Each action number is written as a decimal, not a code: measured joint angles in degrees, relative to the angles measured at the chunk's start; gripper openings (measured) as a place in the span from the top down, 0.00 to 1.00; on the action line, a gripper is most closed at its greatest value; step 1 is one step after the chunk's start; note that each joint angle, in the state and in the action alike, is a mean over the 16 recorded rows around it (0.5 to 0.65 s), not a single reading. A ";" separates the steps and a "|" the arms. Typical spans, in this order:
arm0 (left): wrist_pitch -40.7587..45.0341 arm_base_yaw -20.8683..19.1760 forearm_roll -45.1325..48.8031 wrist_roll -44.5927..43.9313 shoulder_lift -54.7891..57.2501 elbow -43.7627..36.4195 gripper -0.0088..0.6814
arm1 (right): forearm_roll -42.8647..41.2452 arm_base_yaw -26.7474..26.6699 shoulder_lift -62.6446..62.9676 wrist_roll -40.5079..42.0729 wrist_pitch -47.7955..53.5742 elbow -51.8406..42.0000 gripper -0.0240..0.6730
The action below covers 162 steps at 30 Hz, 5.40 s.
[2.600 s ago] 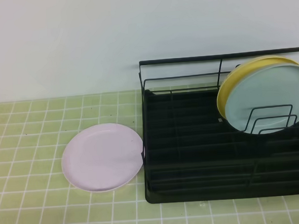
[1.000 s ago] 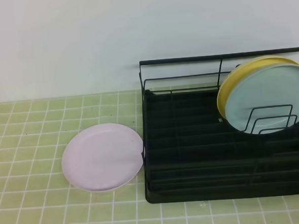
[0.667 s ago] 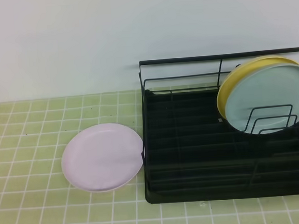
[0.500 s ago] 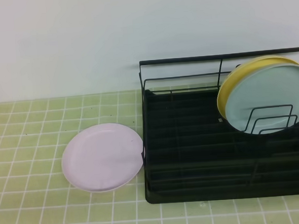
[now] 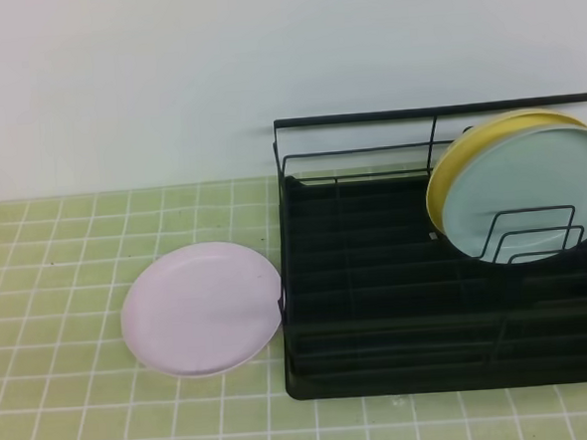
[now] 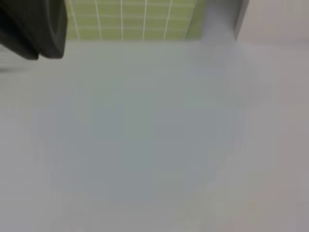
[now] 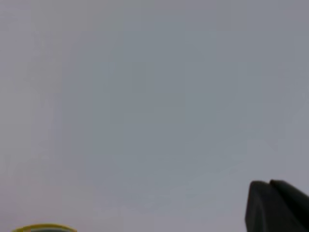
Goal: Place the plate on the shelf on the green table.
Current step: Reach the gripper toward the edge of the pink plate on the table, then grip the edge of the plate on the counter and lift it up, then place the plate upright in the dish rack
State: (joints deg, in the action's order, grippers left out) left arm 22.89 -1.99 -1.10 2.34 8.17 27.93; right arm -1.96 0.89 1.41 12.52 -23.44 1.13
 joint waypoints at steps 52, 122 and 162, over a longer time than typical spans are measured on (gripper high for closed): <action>19.41 2.24 -29.75 -22.51 102.42 48.11 0.43 | 10.64 0.00 -27.73 0.12 53.04 18.85 0.97; 4.23 26.97 -29.87 -21.09 63.35 47.48 0.99 | 86.32 0.00 -31.67 47.22 54.75 31.89 0.69; -5.04 42.35 -36.09 -24.37 63.01 45.30 0.68 | 100.69 0.00 -53.42 61.20 69.69 37.50 0.66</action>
State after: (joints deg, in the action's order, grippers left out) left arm 17.85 40.36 -37.19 -22.03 71.18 73.23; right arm 98.72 0.89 -52.01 73.72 46.24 38.63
